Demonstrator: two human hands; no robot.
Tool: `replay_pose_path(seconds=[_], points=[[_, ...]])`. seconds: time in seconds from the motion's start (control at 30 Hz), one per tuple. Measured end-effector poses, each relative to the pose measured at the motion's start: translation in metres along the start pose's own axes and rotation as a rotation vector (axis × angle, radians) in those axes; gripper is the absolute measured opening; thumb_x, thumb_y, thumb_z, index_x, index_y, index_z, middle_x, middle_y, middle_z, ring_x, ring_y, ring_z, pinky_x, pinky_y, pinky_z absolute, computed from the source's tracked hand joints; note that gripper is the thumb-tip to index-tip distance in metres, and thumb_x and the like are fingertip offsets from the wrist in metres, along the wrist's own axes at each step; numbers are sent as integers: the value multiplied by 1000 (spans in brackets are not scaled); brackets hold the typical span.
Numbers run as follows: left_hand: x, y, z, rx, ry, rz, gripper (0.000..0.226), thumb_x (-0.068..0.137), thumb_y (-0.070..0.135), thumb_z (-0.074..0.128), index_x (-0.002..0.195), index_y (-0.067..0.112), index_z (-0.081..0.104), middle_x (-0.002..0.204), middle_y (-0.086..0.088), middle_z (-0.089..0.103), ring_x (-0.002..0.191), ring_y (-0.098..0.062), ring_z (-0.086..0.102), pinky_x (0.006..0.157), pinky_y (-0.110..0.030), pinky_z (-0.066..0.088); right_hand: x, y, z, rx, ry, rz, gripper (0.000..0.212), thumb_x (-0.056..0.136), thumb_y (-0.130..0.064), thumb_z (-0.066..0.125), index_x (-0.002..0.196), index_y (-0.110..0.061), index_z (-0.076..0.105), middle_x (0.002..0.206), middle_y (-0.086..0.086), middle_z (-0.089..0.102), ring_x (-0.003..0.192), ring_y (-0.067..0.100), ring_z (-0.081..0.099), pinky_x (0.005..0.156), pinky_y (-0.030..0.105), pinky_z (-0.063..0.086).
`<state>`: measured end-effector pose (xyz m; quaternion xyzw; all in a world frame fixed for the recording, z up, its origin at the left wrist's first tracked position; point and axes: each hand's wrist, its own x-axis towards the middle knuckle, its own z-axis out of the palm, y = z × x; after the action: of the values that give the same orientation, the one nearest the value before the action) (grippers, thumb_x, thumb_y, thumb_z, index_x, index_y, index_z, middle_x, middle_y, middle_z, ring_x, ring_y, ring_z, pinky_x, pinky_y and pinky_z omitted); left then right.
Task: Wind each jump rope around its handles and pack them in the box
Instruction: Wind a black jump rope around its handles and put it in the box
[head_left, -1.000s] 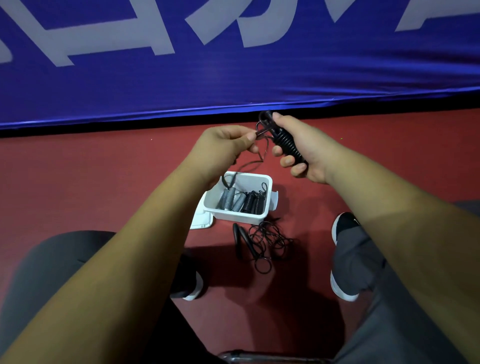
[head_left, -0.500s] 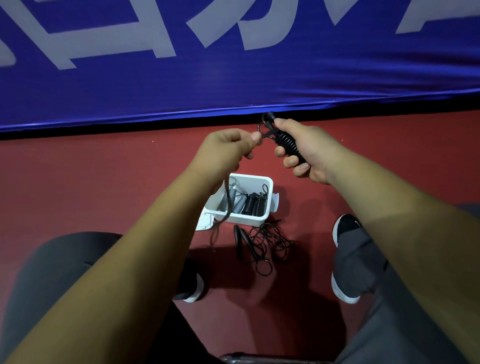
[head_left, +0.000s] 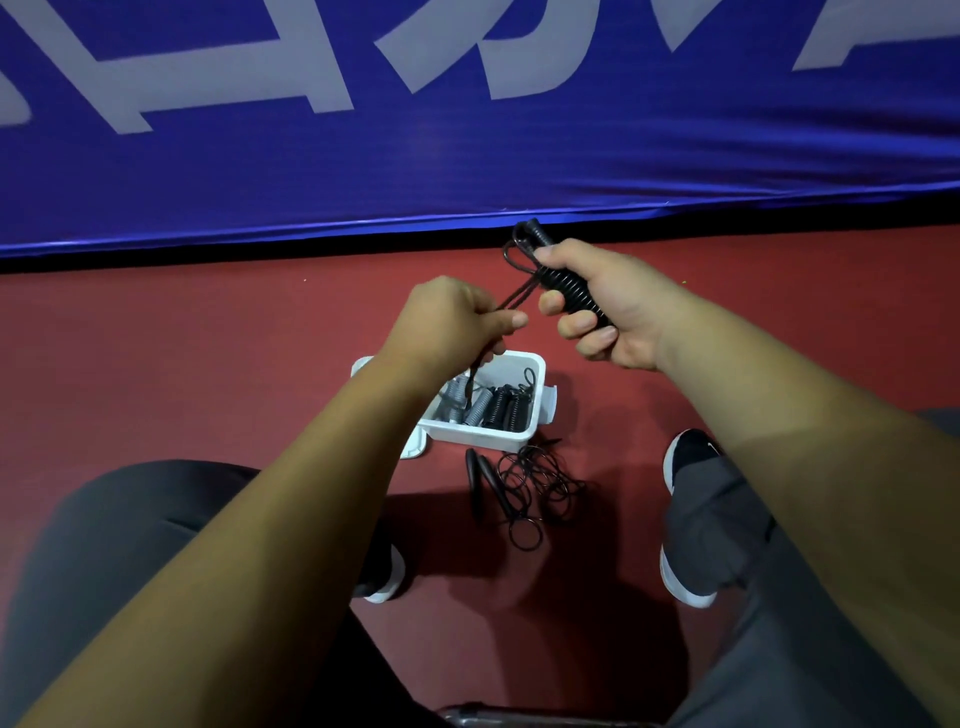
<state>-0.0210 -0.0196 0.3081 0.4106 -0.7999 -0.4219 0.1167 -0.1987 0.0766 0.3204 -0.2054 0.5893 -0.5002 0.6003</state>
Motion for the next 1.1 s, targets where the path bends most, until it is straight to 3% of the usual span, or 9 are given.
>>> replay_pose_path(seconds=[0.13, 0.2, 0.3, 0.4, 0.6, 0.7, 0.83, 0.97, 1.1], points=[[-1, 3, -2, -493, -196, -111, 34, 109, 29, 56, 102, -1, 70, 77, -11, 59, 78, -28, 75, 79, -43, 66, 5, -5, -12, 5, 94, -14, 19, 97, -41, 65, 97, -26, 55, 76, -5, 57, 48, 6, 33, 38, 16, 15], [-1, 0, -6, -696, -327, -123, 29, 112, 19, 46, 115, 2, 69, 85, -6, 66, 82, -20, 74, 89, -40, 63, 7, -4, -15, 13, 141, -12, 21, 97, -44, 68, 99, -27, 57, 76, -5, 59, 48, 6, 36, 38, 16, 16], [-2, -8, -12, -788, -535, -133, 33, 108, 1, 43, 133, 8, 65, 108, -3, 74, 82, -10, 67, 87, -29, 62, 9, 1, -17, 3, 175, -22, 24, 97, -47, 70, 107, -28, 59, 75, -5, 60, 48, 5, 38, 39, 16, 17], [-4, -18, -12, -708, -646, -129, 49, 100, -12, 51, 140, 13, 63, 115, -6, 73, 89, -13, 67, 92, -29, 59, 10, 2, -17, -22, 175, -41, 29, 95, -47, 73, 110, -28, 57, 78, -3, 61, 49, 6, 40, 40, 15, 19], [-3, -18, 0, -225, -385, -187, 26, 92, -7, 71, 115, 5, 72, 94, -15, 77, 83, -29, 74, 80, -38, 64, 6, 5, -8, -89, 44, -27, 29, 94, -49, 74, 109, -29, 60, 76, -3, 61, 50, 7, 37, 38, 15, 19], [-2, -14, 9, -134, -200, -190, 10, 102, 3, 63, 108, -5, 65, 84, -18, 69, 72, -35, 77, 77, -52, 65, 5, 5, -7, -88, 15, -9, 26, 96, -50, 71, 107, -30, 60, 75, -3, 60, 50, 6, 36, 36, 15, 19], [-3, -5, 15, -466, -66, -335, 27, 113, 17, 44, 104, -5, 56, 84, -16, 58, 60, -29, 76, 56, -34, 62, 7, 9, -11, -103, 80, 22, 29, 94, -55, 72, 107, -31, 62, 74, -5, 60, 50, 6, 37, 37, 15, 20], [3, -2, 8, -995, -109, -259, 25, 114, 16, 39, 100, 4, 56, 74, -7, 66, 69, -22, 74, 64, -31, 62, 10, 12, -18, -107, 188, 71, 31, 94, -57, 71, 106, -30, 62, 72, -5, 61, 48, 6, 41, 38, 15, 21], [0, -8, -5, -948, -315, -32, 25, 108, 1, 41, 122, 5, 61, 98, 0, 74, 70, -9, 52, 71, -24, 48, 11, 9, -20, -64, 229, 72, 26, 97, -57, 68, 105, -33, 62, 70, -7, 59, 46, 4, 41, 38, 15, 20]])
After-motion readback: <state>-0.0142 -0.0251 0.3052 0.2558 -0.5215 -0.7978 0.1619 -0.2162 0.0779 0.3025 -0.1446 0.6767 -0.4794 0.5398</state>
